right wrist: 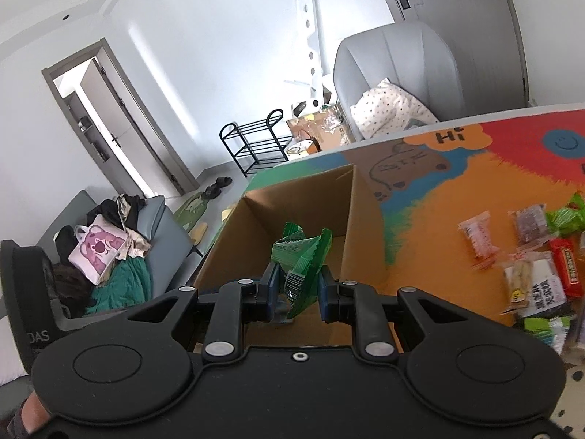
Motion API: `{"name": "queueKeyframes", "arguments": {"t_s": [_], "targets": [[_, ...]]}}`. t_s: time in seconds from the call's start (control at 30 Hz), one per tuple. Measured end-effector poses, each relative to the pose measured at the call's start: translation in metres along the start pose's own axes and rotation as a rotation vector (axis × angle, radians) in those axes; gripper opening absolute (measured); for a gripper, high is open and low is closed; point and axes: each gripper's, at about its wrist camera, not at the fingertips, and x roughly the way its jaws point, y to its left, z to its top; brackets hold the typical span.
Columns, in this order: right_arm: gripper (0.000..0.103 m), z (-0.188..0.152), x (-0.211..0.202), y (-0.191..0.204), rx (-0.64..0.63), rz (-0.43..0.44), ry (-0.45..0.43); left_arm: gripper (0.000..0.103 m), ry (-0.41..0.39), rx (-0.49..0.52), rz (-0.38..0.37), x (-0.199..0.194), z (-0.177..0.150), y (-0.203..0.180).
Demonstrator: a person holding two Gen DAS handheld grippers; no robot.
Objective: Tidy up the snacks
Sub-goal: 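Carry the blue bag into the box and open the left tool while the right tool carries the green packet, then lower the green packet into the box and open the right tool, then return to the snack pile and grasp a blue-green packet with the left tool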
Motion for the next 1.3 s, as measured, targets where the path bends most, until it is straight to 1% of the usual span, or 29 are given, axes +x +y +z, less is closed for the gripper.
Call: {"name": "queueKeyframes", "arguments": {"t_s": [0.1,0.13,0.17,0.23,0.3,0.33,0.37,0.4,0.43,0.47,0.57,0.6,0.67,0.73,0.8,0.83,0.87,0.93,1.0,1.07,1.13,1.27,1.3], "targets": [[0.021,0.000,0.002,0.005,-0.015,0.010,0.008,0.027,-0.005,-0.006,0.007,-0.001,0.003,0.004],[0.023,0.000,0.003,0.006,-0.022,0.015,0.015,0.028,-0.003,-0.016,0.003,-0.002,0.004,0.005],[0.028,0.000,0.003,0.007,-0.024,0.019,0.017,0.031,-0.003,-0.019,0.003,-0.003,0.004,0.005],[0.030,0.000,0.000,0.007,-0.027,0.007,0.005,0.034,-0.005,-0.015,0.007,-0.007,0.004,0.001],[0.030,0.001,-0.004,0.003,-0.015,0.001,0.002,0.042,-0.005,-0.013,0.000,-0.009,0.004,-0.002],[0.030,0.001,-0.008,-0.001,-0.002,-0.001,-0.002,0.049,-0.008,-0.011,-0.014,-0.011,0.003,-0.005],[0.030,0.002,-0.013,-0.004,0.006,-0.006,-0.009,0.059,-0.008,-0.007,-0.018,-0.012,0.003,-0.008],[0.030,0.002,-0.015,-0.007,0.011,-0.013,-0.015,0.064,-0.010,0.001,-0.014,-0.013,0.003,-0.012],[0.030,0.003,-0.019,-0.011,0.016,-0.022,-0.022,0.070,-0.015,0.010,-0.009,-0.014,0.003,-0.015],[0.030,0.003,-0.024,-0.014,0.021,-0.027,-0.028,0.074,-0.023,0.018,-0.006,-0.015,0.003,-0.019],[0.034,0.000,-0.037,-0.028,0.042,-0.052,-0.040,0.081,-0.035,0.038,-0.012,-0.017,0.002,-0.032],[0.035,-0.001,-0.040,-0.032,0.047,-0.064,-0.041,0.081,-0.033,0.045,-0.018,-0.017,0.002,-0.036],[0.041,-0.003,-0.046,-0.041,0.060,-0.086,-0.039,0.083,-0.028,0.061,-0.032,-0.016,0.001,-0.046],[0.044,-0.005,-0.053,-0.050,0.073,-0.105,-0.042,0.085,-0.026,0.076,-0.047,-0.016,0.000,-0.056],[0.052,-0.006,-0.061,-0.059,0.086,-0.125,-0.048,0.086,-0.019,0.086,-0.059,-0.015,-0.001,-0.065],[0.058,-0.007,-0.065,-0.063,0.094,-0.136,-0.056,0.087,-0.013,0.091,-0.064,-0.014,-0.002,-0.070],[0.062,-0.009,-0.070,-0.068,0.100,-0.147,-0.064,0.088,-0.006,0.095,-0.068,-0.014,-0.003,-0.073],[0.064,-0.012,-0.078,-0.077,0.116,-0.166,-0.069,0.089,0.004,0.101,-0.070,-0.012,-0.005,-0.081],[0.069,-0.015,-0.085,-0.087,0.133,-0.185,-0.072,0.090,0.007,0.109,-0.078,-0.012,-0.008,-0.088],[0.076,-0.019,-0.092,-0.095,0.149,-0.207,-0.081,0.091,0.010,0.120,-0.093,-0.013,-0.011,-0.095],[0.079,-0.020,-0.098,-0.102,0.160,-0.216,-0.083,0.093,0.016,0.128,-0.102,-0.012,-0.015,-0.104],[0.089,-0.025,-0.110,-0.112,0.174,-0.244,-0.105,0.096,0.005,0.149,-0.105,-0.012,-0.019,-0.121],[0.090,-0.026,-0.113,-0.114,0.177,-0.251,-0.108,0.096,0.003,0.154,-0.101,-0.012,-0.020,-0.125]]}}
